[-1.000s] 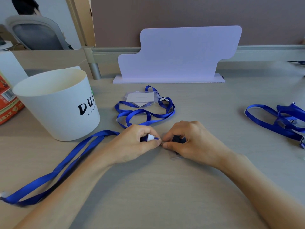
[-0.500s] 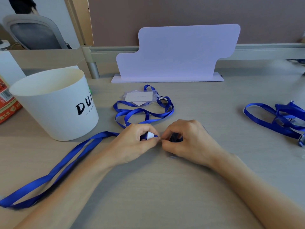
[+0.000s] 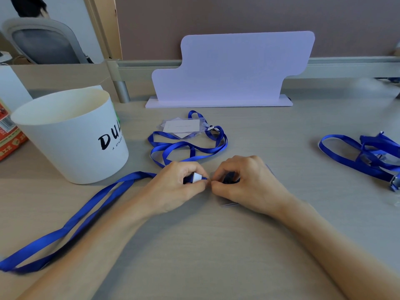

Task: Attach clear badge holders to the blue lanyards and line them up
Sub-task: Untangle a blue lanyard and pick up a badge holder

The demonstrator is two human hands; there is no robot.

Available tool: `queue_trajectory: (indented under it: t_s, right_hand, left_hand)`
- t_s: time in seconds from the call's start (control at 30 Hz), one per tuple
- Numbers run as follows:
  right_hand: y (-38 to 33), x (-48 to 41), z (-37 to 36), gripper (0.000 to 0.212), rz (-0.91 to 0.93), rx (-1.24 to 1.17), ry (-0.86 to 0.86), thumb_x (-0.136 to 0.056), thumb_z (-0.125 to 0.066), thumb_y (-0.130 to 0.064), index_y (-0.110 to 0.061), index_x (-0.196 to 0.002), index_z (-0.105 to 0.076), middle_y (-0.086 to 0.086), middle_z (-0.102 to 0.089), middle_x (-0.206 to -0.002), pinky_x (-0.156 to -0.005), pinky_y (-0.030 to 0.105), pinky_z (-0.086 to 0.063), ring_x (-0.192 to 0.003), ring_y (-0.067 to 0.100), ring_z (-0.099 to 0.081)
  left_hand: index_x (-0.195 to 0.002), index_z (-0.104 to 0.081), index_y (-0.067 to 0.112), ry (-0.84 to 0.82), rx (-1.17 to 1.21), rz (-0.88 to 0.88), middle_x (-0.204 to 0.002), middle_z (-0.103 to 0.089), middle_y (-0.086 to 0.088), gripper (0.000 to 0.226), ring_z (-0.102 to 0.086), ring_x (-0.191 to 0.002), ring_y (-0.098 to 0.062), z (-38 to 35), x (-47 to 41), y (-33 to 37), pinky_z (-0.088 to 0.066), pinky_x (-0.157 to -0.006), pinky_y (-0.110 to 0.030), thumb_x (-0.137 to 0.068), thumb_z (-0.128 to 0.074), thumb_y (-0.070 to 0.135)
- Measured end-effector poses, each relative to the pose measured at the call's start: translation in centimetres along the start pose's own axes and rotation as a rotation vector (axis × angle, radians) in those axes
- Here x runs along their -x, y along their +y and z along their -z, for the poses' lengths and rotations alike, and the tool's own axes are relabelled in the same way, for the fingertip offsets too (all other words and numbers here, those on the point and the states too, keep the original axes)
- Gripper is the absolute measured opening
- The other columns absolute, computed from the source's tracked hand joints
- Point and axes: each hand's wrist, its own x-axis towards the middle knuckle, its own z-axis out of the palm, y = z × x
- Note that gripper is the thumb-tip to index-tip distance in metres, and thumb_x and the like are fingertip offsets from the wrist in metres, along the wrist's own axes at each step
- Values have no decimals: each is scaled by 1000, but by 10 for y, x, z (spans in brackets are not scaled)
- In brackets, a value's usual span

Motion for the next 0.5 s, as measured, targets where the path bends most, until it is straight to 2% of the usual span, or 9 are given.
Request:
queue_trajectory:
  t_s: [0.07, 0.17, 0.23, 0.37, 0.5]
  right_hand:
    - [-2, 0, 0, 4, -21, -2, -1, -74, -72, -21, -19, -71, -74, -7, -68, -67, -60, 9, -43, -71, 3, -59]
    - [-4, 0, 0, 5, -45, -22, -5, -74, -72, -21, -18, -71, -72, -4, -69, -67, -59, 10, -43, -69, 3, -59]
    - [-3, -1, 0, 5, -70, -50, -16, -75, -72, -19, -17, -70, -72, -4, -69, -66, -56, 9, -43, -64, 2, -58]
    - [-2, -3, -1, 5, -106, -122, -28, -74, -72, -15, -17, -70, -74, -8, -64, -56, -50, 8, -40, -50, 0, -54]
    - [4, -5, 0, 6, -157, -179, -33, -73, -72, -13, -17, -69, -75, -5, -66, -54, -51, 11, -42, -46, 1, -54]
  left_hand:
    - [-82, -68, 29, 4, -5, -5, -72, -60, -15, 10, -45, -59, -12, 0, 0, 0, -38, -60, -31, -87, -63, 22]
    - [-82, -68, 27, 9, -15, -2, -67, -57, -12, 9, -44, -58, -8, -1, -1, 2, -37, -59, -28, -87, -64, 21]
    - [-82, -68, 26, 11, -24, 3, -61, -52, -2, 9, -42, -56, -7, -1, -1, 2, -35, -57, -25, -87, -64, 20]
    - [-80, -67, 28, 23, -25, 4, -64, -52, -2, 11, -42, -57, -10, -2, -2, 1, -35, -58, -28, -86, -64, 19]
    - [-80, -68, 27, 44, -30, 8, -57, -48, 8, 11, -40, -52, -5, -2, -1, 2, -33, -54, -19, -87, -63, 20]
